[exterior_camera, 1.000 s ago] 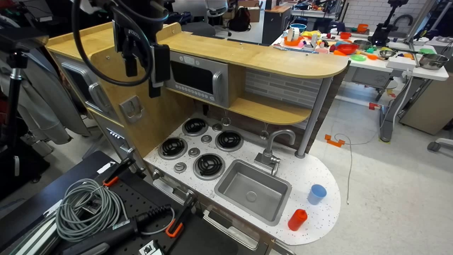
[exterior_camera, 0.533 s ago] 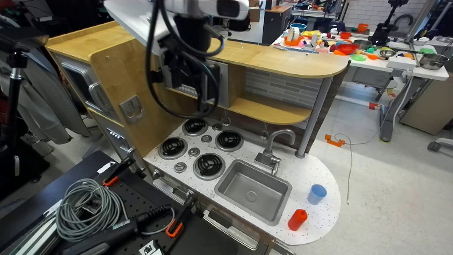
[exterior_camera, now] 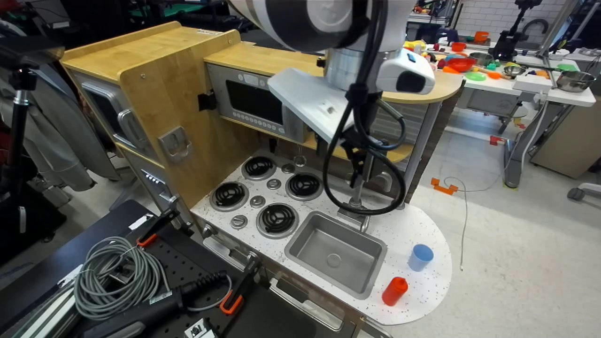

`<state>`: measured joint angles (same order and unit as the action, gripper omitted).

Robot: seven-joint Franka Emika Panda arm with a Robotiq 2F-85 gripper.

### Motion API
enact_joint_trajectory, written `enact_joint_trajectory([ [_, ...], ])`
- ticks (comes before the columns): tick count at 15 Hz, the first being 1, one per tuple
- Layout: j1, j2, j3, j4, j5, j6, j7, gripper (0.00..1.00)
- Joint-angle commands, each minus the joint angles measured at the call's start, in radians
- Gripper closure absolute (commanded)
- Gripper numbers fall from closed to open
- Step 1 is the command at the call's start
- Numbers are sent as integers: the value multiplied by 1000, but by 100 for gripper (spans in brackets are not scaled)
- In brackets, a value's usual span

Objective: Put the orange object in the sink

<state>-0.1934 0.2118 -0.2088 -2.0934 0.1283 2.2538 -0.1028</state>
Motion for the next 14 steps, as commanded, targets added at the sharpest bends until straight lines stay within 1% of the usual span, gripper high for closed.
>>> enact_joint_trajectory([
  [1, -46, 164, 4, 144, 2, 85, -27, 0],
  [5, -95, 298, 7, 247, -26, 122, -56, 0],
  [9, -132, 403, -1, 322, -80, 124, -82, 0],
  [12, -167, 465, 9, 367, -116, 141, -138, 0],
  [14, -203, 492, 37, 389, -104, 148, -204, 0],
])
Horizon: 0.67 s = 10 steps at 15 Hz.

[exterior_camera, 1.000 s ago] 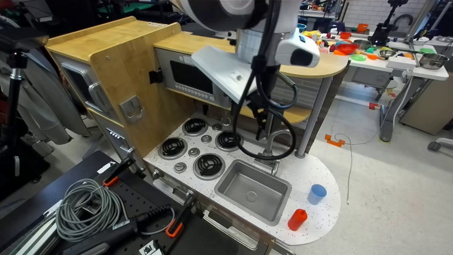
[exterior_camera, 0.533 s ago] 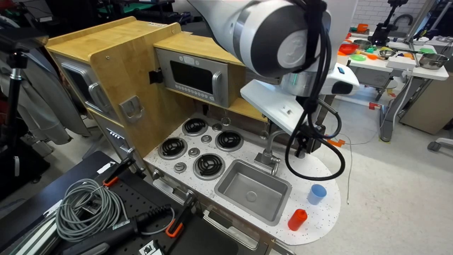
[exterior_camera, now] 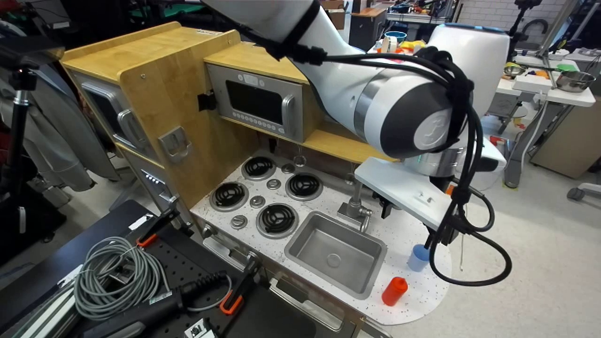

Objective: Put the orange object in the sink

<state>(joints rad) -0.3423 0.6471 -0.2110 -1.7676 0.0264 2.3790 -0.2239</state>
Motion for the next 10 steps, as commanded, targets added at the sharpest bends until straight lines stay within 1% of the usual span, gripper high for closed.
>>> enact_joint_trajectory([
  [1, -72, 71, 54, 75, 8, 20, -118, 0],
  [6, -134, 126, 101, 92, 16, 26, -239, 0],
  [10, -151, 172, 107, 99, -3, 65, -293, 0],
])
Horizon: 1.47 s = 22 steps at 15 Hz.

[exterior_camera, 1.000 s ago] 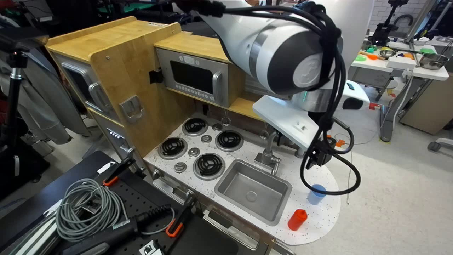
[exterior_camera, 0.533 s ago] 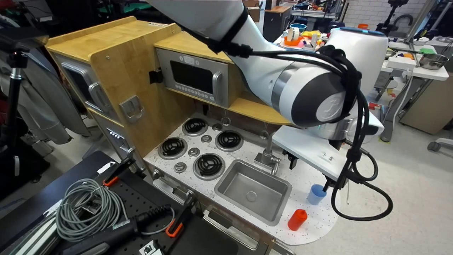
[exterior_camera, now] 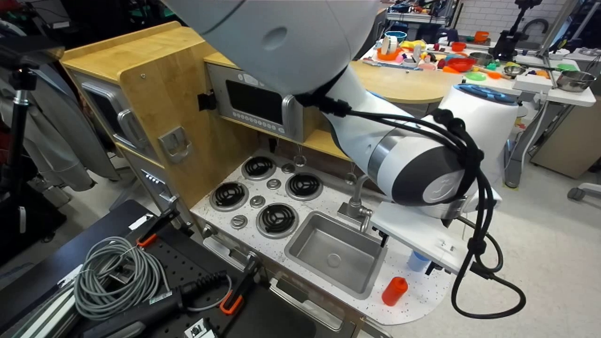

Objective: Put the orange object in the sink

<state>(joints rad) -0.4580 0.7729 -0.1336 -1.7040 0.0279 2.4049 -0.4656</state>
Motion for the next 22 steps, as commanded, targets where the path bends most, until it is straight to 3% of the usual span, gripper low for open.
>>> enact_joint_trajectory([
  [1, -38, 59, 31, 37, -7, 54, -60, 0],
  [22, -26, 223, 5, 119, -80, 85, -58, 0],
])
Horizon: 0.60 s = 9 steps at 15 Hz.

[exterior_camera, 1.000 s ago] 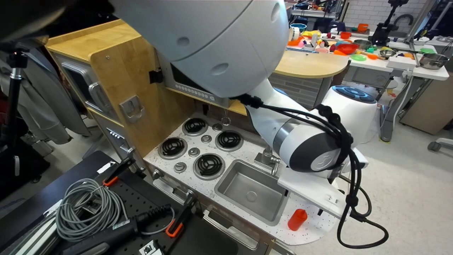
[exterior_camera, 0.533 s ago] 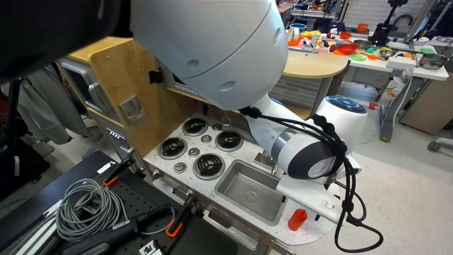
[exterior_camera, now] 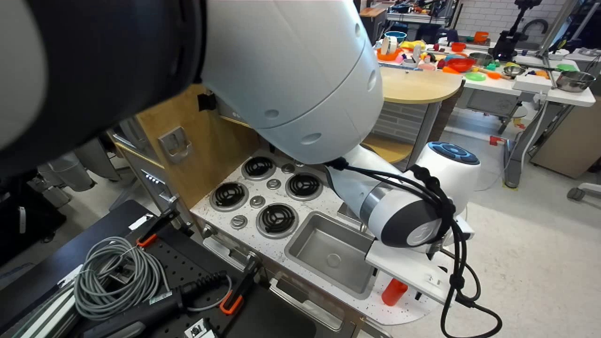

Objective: Put the orange object in the sink

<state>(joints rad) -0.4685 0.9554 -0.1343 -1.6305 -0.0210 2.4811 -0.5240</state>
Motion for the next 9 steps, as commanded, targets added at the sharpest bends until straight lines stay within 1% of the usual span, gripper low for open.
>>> enact_joint_trajectory([
  [1, -15, 47, 6, 49, -35, 9, 1, 0],
  [3, -13, 60, 5, 60, -43, 10, 3, 0],
  [4, -13, 66, 5, 67, -44, 9, 5, 17],
  [5, -13, 71, 6, 75, -46, 7, 4, 26],
  [6, -13, 75, 6, 81, -47, 7, 4, 33],
  [9, -13, 83, 7, 96, -51, 8, 2, 58],
])
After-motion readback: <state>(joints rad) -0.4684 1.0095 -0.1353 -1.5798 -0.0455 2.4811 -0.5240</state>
